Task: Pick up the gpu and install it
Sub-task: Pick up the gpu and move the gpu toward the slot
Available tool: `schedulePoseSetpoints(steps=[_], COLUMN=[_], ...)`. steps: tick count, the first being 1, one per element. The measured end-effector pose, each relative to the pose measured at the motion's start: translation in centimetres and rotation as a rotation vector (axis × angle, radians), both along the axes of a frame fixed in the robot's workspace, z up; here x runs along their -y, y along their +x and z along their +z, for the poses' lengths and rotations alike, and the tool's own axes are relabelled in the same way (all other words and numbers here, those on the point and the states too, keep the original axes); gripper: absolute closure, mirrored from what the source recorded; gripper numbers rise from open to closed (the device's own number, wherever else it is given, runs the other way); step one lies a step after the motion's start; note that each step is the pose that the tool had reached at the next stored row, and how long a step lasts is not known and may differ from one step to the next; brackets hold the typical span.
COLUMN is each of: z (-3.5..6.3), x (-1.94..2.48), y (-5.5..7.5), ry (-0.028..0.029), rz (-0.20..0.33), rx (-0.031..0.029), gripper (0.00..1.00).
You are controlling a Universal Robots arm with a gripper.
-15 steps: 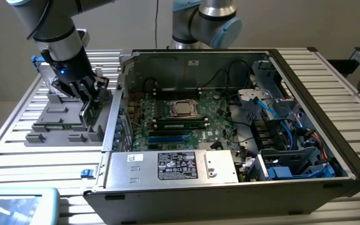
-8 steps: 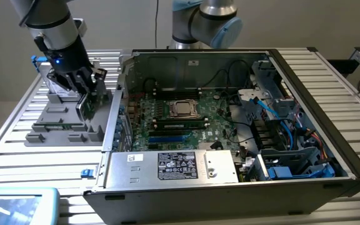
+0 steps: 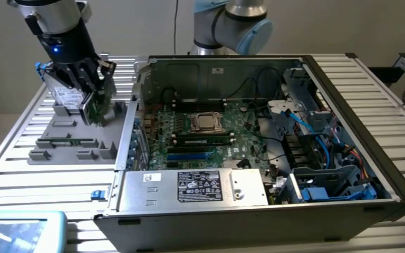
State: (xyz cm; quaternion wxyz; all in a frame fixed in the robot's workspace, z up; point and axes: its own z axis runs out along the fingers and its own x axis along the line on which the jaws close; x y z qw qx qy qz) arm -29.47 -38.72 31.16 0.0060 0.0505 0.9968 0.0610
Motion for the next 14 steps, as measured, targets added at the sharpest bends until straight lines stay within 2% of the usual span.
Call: schedulePoseSetpoints(steps=[14], z=[6.38], x=[0.04], y=[0.1], ry=[0.0000], rz=[0.002], rx=[0.0000], gripper=[0.72])
